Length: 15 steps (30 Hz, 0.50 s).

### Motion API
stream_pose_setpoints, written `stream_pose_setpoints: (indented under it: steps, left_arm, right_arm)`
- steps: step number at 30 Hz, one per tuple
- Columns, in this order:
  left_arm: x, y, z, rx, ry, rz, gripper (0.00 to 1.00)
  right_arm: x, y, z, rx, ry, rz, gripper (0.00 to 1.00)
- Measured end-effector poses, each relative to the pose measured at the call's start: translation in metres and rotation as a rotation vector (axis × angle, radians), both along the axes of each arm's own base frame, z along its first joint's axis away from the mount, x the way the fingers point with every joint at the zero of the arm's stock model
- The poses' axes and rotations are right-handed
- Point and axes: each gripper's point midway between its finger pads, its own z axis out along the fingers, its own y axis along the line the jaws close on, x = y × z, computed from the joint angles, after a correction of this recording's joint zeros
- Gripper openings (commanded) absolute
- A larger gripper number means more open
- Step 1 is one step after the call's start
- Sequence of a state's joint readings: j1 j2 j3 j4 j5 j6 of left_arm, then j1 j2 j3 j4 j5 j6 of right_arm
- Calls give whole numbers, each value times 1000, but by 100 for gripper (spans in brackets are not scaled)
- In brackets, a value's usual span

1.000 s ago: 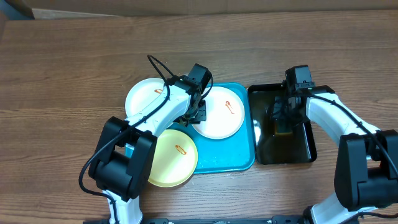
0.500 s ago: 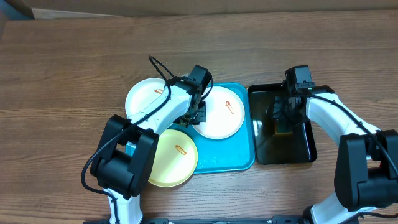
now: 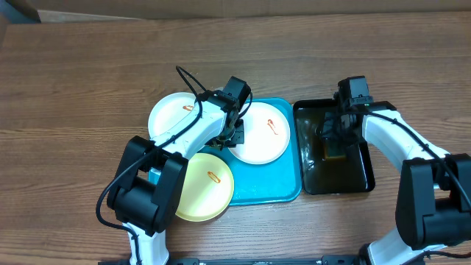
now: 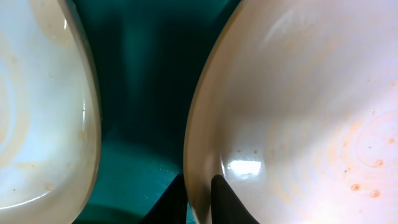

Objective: Clean dirty plates on tray and stack at the side
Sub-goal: 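Grasp the green-and-yellow sponge with the right gripper in the water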

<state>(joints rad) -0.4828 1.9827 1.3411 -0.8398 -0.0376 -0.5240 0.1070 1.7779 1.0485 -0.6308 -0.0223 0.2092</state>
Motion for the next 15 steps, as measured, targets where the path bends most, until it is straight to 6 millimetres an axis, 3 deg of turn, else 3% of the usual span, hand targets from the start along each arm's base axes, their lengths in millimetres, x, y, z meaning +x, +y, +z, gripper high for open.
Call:
stream_pose_setpoints:
  steps: [1, 4, 5, 6, 7, 12, 15]
  left_arm:
    - [0, 0, 0, 0, 0, 0, 19]
    - [0, 0, 0, 0, 0, 0, 20]
    - [0, 0, 0, 0, 0, 0, 20]
    - [0, 0, 0, -1, 0, 0, 20]
    - [0, 0, 0, 0, 0, 0, 20]
    - [1, 0, 0, -2, -2, 0, 21]
    - [0, -1, 0, -4, -1, 0, 23]
  right_arm:
    - [0, 0, 0, 0, 0, 0, 41]
    - [1, 0, 0, 1, -5, -1, 5]
    - [2, 0, 0, 1, -7, 0, 5]
    - [2, 1, 0, 3, -11, -3, 13]
    - [3, 0, 0, 2, -12, -5, 28]
    - [2, 0, 0, 1, -9, 1, 33]
    - [-8, -1, 2, -4, 44, 0, 37]
